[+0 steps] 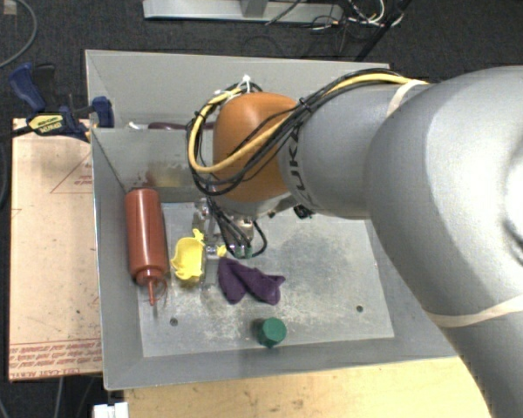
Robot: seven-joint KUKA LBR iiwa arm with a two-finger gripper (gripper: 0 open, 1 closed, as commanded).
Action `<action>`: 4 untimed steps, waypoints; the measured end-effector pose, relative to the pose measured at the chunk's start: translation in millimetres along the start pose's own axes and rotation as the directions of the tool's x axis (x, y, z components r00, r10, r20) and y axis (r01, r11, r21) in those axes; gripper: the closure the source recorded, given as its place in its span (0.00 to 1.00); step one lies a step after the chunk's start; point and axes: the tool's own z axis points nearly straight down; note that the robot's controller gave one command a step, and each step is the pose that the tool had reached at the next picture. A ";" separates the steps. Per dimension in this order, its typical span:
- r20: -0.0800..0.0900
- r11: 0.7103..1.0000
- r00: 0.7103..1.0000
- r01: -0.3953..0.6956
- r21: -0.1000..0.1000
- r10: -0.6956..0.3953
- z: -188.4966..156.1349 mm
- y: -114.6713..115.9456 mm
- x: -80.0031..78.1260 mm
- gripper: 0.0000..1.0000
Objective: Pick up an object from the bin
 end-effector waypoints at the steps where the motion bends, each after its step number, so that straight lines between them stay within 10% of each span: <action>1: 0.007 0.984 0.984 -0.176 -0.004 0.176 14.1 1.3 2.3 1.00; 4: -0.002 0.984 0.984 -0.177 0.000 0.177 -8.5 0.3 5.4 1.00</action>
Offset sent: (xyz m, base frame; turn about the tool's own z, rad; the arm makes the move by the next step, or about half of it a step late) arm 0.0000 0.0000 0.0000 0.0000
